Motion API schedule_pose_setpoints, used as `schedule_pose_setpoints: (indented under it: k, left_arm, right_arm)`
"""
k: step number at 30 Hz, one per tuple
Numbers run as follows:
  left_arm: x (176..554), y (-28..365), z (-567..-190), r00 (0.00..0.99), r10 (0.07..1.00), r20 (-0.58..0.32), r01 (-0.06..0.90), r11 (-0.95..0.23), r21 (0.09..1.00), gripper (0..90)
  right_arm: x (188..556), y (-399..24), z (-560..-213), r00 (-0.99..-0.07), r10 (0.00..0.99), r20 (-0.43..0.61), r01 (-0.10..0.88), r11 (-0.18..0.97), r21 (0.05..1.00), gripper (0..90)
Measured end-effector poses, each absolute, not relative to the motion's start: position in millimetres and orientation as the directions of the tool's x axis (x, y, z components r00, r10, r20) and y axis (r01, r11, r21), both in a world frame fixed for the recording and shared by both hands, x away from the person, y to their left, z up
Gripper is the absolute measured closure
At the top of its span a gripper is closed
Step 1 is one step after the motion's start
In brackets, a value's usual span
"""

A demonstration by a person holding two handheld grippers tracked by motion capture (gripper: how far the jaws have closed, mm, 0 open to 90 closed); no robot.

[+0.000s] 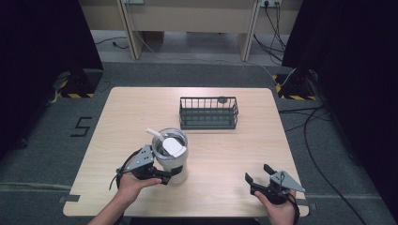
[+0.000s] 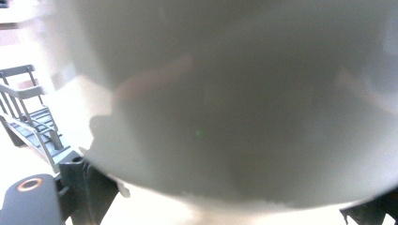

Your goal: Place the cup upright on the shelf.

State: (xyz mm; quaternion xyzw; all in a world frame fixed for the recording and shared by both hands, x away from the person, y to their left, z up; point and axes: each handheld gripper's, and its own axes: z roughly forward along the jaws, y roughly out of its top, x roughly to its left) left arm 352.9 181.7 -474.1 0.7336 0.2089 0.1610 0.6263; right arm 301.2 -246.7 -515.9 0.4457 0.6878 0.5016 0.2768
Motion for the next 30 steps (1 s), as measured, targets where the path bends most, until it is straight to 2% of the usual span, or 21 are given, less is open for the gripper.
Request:
schedule_pose_setpoints:
  k: [30]
  left_arm:
    - [375.1, 161.5, -449.0, 0.868, 0.496, 0.007, 0.07, -0.137, 0.988, 10.3]
  right_arm:
    - [301.2, -247.5, -516.1, -0.448, 0.891, 0.075, 0.336, 0.09, 0.938, 16.1]
